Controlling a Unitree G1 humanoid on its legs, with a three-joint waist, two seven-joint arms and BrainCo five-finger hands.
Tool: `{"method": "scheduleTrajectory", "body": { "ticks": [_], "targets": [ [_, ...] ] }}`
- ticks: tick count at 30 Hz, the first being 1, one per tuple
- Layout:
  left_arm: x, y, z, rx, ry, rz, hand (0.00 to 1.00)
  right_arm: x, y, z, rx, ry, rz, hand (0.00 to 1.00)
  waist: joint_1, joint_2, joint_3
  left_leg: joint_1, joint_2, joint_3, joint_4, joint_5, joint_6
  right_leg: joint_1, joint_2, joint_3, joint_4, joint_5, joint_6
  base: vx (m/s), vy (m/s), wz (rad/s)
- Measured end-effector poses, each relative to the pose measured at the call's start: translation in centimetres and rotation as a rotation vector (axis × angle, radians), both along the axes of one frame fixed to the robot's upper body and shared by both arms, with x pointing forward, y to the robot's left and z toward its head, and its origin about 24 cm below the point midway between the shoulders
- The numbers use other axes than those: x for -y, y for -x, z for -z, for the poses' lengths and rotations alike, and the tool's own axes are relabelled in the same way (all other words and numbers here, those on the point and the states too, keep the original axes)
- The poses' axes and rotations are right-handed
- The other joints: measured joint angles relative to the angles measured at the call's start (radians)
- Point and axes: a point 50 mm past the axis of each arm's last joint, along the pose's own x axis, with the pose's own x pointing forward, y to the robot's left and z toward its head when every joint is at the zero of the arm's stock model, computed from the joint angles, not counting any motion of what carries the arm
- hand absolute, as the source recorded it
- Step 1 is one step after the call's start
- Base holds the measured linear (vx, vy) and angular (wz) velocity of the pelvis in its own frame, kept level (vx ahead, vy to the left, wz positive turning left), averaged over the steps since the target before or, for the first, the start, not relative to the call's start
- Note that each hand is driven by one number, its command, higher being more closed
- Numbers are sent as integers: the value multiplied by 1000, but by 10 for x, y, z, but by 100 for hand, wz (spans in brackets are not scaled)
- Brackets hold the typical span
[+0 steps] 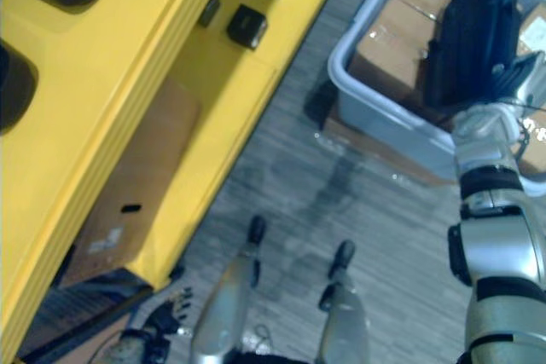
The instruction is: Walk over and take plastic housings, then place them on the shelf
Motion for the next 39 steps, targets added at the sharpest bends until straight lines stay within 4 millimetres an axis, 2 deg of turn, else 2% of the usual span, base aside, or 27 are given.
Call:
{"method": "scheduleTrajectory", "body": {
  "ticks": [5,7,12,14,19,22,24,27,30,31,32,33,34,35,37,38,39],
  "targets": [
    [-2,-4,-2,-4,-12,53,0,-11,2,-16,135,50,-27,100,-2,0,0,3,1,0,7,-3,0,4,2,3,0,0,0,0,0,0],
    [-2,-4,-2,-14,-13,51,0,-13,3,-13,152,52,-29,100,-2,0,0,17,1,0,5,-4,1,17,2,2,0,0,0,0,0,0],
    [-3,-4,0,-52,-17,47,0,-34,5,-8,231,56,-103,100,-5,-10,-5,57,15,28,13,-28,8,47,10,29,-3,-10,-10,-10,-2,-15],
    [-4,-3,1,-75,-23,46,0,-46,8,2,254,47,-150,100,-11,-16,-9,94,23,47,22,-47,11,86,15,40,-20,-13,-8,30,-11,-22],
    [-13,5,4,-172,-61,60,0,-76,19,32,278,40,-258,100,-36,-63,-73,118,42,102,76,-122,14,107,22,87,-33,-28,8,107,5,-30],
    [-16,10,7,-222,-80,68,0,-90,25,51,269,10,-300,100,-65,-68,-89,156,55,124,130,-174,10,155,28,103,-31,-31,15,175,30,-23],
    [-18,13,8,-246,-97,78,0,-95,30,60,260,7,-324,100,-82,-76,-102,181,55,137,126,-177,10,172,26,110,-31,-31,15,164,16,-15],
    [-21,16,8,-268,-123,98,0,-105,39,70,244,28,-391,100,-87,-90,-123,234,68,177,124,-176,11,192,33,130,-21,-31,15,123,-27,-32],
    [-24,25,15,-311,-155,102,0,-110,46,77,232,58,-450,100,-107,-86,-189,249,77,179,123,-177,11,194,42,147,-21,-31,15,81,-40,-18],
    [-29,13,12,-271,-151,42,0,-109,49,78,237,64,-460,100,-118,-76,-206,258,84,179,115,-177,11,201,48,148,-21,-31,15,30,-13,10],
    [-22,-18,2,-157,-96,-14,0,-105,52,82,234,66,-451,100,-118,-63,-218,272,86,180,101,-177,11,212,49,148,-20,-33,11,6,-2,22],
    [1,-57,-13,-11,-15,-35,0,-101,55,86,218,67,-445,100,-118,-51,-243,275,85,181,81,-177,11,212,48,146,-19,-37,6,-38,21,23],
    [36,-105,-43,183,120,-28,0,-101,56,91,199,64,-456,100,-118,-46,-266,283,83,187,54,-177,10,211,45,146,-22,-37,5,-73,7,1],
    [71,-139,-76,337,240,15,0,-107,56,94,187,57,-493,100,-121,-62,-284,289,81,206,44,-172,3,211,41,151,-35,-37,5,-85,-10,-22],
    [102,-162,-110,458,349,67,0,-115,56,96,185,56,-546,100,-138,-83,-305,301,80,229,34,-170,-1,217,39,168,-60,-37,6,-65,-41,-37],
    [122,-172,-126,494,409,104,0,-116,59,95,194,65,-565,100,-164,-89,-310,313,80,234,22,-166,-7,233,38,169,-77,-35,9,-37,-47,-21],
    [133,-175,-132,504,440,119,0,-115,61,94,204,69,-572,100,-186,-89,-311,329,81,236,10,-162,-11,245,39,169,-80,-35,9,-42,-45,-14]
  ]
}}
